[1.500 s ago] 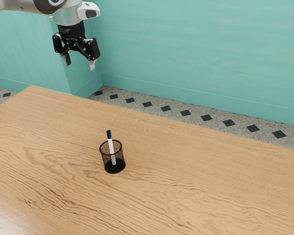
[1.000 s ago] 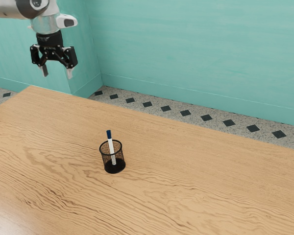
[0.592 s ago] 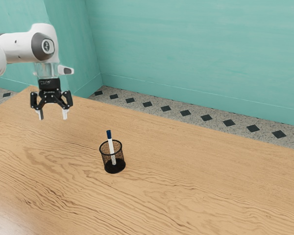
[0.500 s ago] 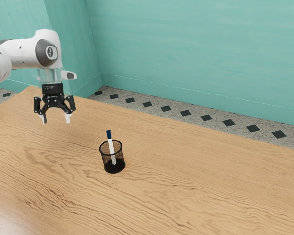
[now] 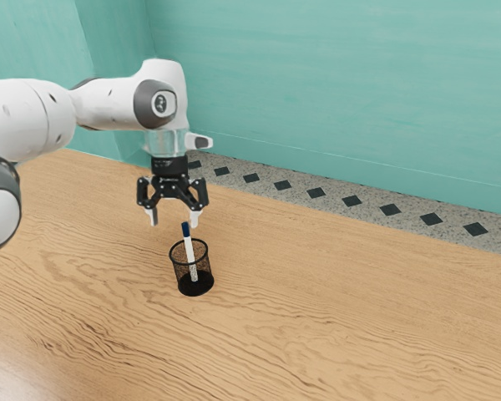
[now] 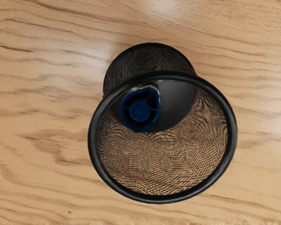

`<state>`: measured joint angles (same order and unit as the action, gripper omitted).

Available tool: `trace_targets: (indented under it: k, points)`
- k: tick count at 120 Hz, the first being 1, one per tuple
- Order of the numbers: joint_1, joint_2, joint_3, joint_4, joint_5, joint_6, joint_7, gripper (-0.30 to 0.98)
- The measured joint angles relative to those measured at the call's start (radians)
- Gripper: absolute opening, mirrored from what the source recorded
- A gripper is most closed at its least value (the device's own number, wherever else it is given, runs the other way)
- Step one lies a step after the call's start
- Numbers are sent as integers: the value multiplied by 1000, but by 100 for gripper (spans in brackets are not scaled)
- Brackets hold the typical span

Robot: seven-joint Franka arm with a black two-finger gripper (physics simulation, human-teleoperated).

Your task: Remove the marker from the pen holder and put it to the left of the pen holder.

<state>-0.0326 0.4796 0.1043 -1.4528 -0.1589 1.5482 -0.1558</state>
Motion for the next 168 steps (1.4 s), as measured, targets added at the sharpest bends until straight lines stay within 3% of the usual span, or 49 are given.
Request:
trace_targets:
  k: [24,81,106,168]
  points:
    - [-28,-93,3,-187,-26,105,-38,69]
    - [25,-16,-1,-186,-75,304,-45,68]
    - [16,-15,-5,-179,-90,329,-39,53]
    - [10,5,-3,-140,-52,337,-14,25]
